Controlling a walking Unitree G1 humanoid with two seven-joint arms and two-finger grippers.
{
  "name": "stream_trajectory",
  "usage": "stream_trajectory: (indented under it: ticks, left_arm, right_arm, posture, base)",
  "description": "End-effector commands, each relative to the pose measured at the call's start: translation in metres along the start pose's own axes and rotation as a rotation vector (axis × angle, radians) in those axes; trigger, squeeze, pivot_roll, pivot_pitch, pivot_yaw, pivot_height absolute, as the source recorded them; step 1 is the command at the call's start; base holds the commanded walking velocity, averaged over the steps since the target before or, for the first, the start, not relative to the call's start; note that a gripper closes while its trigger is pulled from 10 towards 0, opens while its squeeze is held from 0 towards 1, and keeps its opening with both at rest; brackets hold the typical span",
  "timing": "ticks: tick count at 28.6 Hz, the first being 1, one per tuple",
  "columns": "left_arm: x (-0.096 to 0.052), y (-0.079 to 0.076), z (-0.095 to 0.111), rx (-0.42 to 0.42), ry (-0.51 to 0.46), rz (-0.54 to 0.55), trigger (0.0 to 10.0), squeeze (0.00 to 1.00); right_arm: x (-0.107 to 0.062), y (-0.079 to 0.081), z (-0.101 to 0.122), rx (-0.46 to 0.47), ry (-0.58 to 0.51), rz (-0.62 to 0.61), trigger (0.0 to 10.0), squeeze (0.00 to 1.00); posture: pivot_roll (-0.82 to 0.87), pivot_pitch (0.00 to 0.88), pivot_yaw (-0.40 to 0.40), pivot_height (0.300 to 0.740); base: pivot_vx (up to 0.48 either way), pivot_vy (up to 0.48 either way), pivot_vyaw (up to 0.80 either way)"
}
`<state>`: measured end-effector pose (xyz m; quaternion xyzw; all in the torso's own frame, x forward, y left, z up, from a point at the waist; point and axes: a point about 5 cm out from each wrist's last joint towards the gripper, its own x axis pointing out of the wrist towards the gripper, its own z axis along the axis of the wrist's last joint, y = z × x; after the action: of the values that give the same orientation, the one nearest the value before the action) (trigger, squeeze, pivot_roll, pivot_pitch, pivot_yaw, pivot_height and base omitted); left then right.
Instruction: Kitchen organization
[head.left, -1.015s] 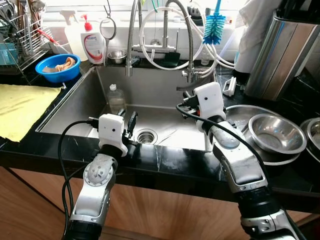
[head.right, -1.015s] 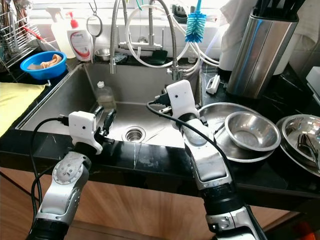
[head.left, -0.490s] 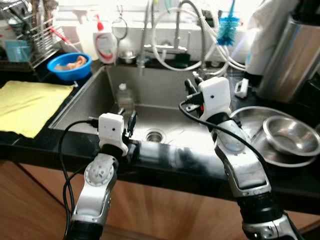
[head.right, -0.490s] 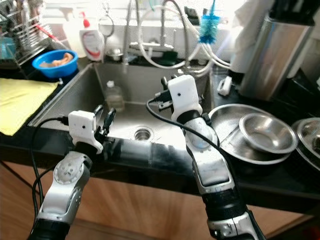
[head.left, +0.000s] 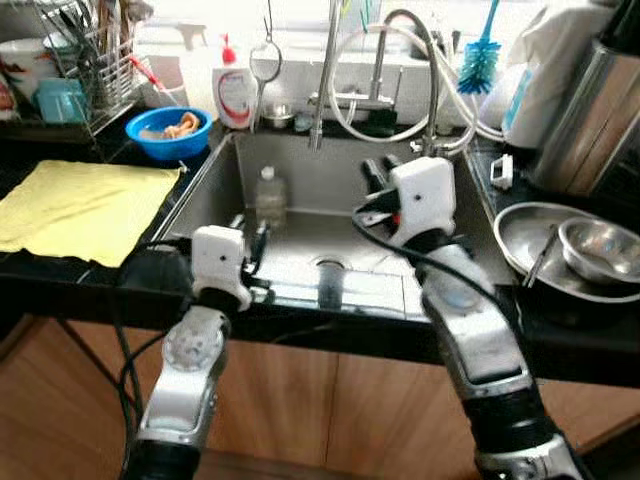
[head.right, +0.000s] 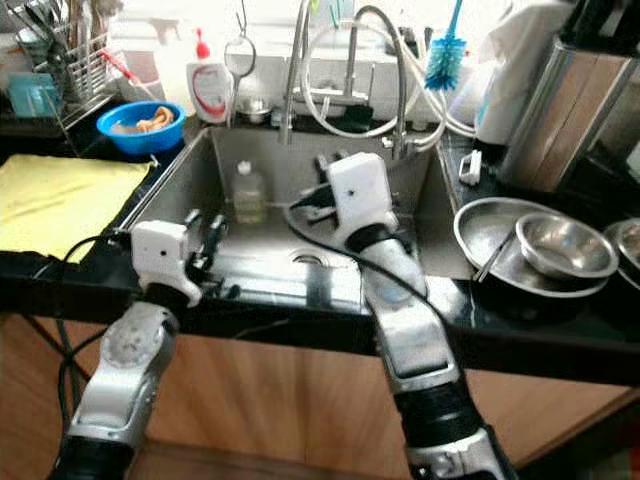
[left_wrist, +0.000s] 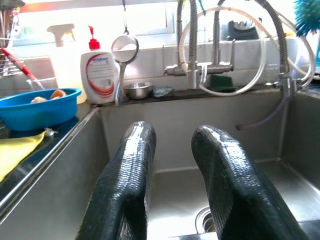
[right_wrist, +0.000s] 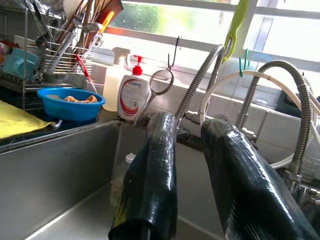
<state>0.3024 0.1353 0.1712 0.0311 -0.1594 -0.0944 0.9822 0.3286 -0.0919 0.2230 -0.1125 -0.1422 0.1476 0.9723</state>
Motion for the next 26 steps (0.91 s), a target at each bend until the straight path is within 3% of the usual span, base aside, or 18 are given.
stream_trajectory:
  ticks: [1, 7, 12, 17, 20, 22, 23, 24, 26]
  left_arm:
    - [0.002, -0.003, 0.002, 0.002, -0.008, -0.007, 10.0, 0.00]
    - [0.002, -0.003, 0.002, 0.009, -0.007, -0.010, 10.0, 0.00]
    - [0.002, -0.004, 0.002, 0.010, -0.007, -0.013, 10.0, 0.00]
    - [0.002, -0.006, 0.002, 0.007, -0.007, -0.019, 10.0, 0.00]
    - [0.001, -0.005, 0.002, 0.008, -0.007, -0.018, 10.0, 0.00]
    - [0.002, -0.005, 0.002, 0.008, -0.007, -0.020, 10.0, 0.00]
    - [0.002, -0.005, 0.001, 0.008, -0.007, -0.022, 10.0, 0.00]
    - [0.002, -0.005, 0.001, 0.008, -0.007, -0.022, 10.0, 0.00]
    - [0.002, -0.007, 0.001, 0.006, -0.008, -0.026, 10.0, 0.00]
  right_arm:
    - [-0.004, -0.010, -0.001, -0.007, 0.005, -0.043, 10.0, 0.00]
    - [-0.015, -0.024, -0.003, -0.011, 0.014, -0.123, 10.0, 0.00]
    - [-0.020, -0.026, -0.006, -0.010, 0.025, -0.131, 10.0, 0.00]
    - [-0.036, -0.029, -0.016, 0.275, 0.041, -0.184, 10.0, 0.00]
    - [-0.039, -0.029, -0.015, 0.294, 0.032, -0.180, 10.0, 0.00]
    - [-0.044, -0.033, -0.018, 0.184, 0.078, -0.185, 10.0, 0.00]
    - [-0.047, -0.036, -0.022, 0.073, 0.115, -0.181, 10.0, 0.00]
    - [-0.047, -0.036, -0.022, 0.073, 0.115, -0.181, 10.0, 0.00]
    - [-0.056, -0.040, -0.027, -0.232, 0.148, -0.120, 10.0, 0.00]
  posture:
    - [-0.07, 0.004, 0.024, 0.740]
    - [-0.08, 0.008, 0.027, 0.740]
    - [-0.08, 0.009, 0.028, 0.740]
    - [-0.08, 0.009, 0.029, 0.740]
    - [-0.08, 0.008, 0.030, 0.740]
    - [-0.08, 0.006, 0.031, 0.740]
    - [-0.08, 0.000, 0.033, 0.740]
    - [-0.08, 0.000, 0.033, 0.740]
    - [-0.09, 0.000, 0.035, 0.740]
  base:
    - [0.000, 0.000, 0.00]
    - [0.000, 0.000, 0.00]
    - [0.000, 0.000, 0.00]
    - [0.000, 0.000, 0.00]
    - [0.000, 0.000, 0.00]
    - [0.000, 0.000, 0.00]
    - [0.000, 0.000, 0.00]
    - [0.000, 0.000, 0.00]
    - [0.000, 0.000, 0.00]
